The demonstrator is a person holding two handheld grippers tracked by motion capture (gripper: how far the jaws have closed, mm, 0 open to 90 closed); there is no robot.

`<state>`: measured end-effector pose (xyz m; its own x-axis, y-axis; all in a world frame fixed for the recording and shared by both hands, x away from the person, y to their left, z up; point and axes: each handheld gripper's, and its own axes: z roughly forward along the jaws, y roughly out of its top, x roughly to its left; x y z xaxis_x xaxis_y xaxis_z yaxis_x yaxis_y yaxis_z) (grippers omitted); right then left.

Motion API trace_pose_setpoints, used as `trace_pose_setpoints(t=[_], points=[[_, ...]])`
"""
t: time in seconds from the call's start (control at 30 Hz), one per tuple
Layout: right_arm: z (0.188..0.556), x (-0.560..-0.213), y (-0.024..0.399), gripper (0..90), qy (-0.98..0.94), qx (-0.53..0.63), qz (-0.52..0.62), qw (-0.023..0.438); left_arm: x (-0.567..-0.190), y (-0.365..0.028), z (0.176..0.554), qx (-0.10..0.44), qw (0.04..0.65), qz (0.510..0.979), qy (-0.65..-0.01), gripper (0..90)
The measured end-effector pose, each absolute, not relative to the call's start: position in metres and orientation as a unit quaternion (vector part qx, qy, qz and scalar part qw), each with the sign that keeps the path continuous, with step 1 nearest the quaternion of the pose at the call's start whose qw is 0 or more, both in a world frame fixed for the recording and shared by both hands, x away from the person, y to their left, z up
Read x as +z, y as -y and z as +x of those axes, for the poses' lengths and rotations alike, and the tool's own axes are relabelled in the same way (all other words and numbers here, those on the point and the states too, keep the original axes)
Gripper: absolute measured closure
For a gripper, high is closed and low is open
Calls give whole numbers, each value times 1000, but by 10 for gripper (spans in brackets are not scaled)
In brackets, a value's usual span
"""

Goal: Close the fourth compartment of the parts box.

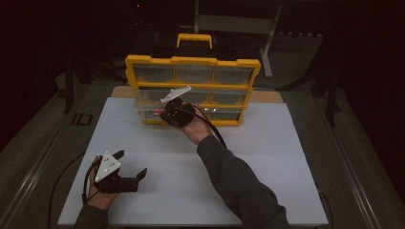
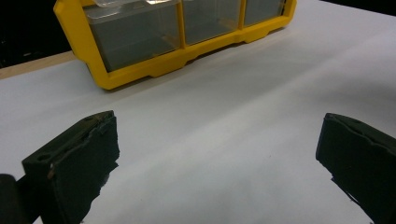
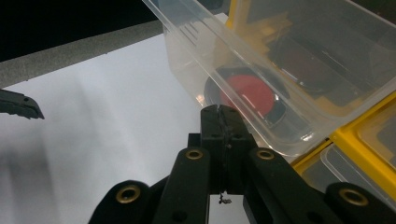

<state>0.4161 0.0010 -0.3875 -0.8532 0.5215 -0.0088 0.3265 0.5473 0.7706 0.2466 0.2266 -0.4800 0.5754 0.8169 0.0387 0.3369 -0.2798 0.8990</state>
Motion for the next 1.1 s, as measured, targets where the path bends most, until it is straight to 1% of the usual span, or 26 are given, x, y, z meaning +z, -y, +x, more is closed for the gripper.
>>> trace_pose_setpoints(t=[0.63, 1.1], points=[[420, -383, -5, 900, -868, 410, 249, 130, -480, -227, 246, 259, 464, 756, -382, 0], [425, -386, -10, 900, -864, 405, 255, 153, -480, -228, 246, 260, 464, 756, -382, 0]])
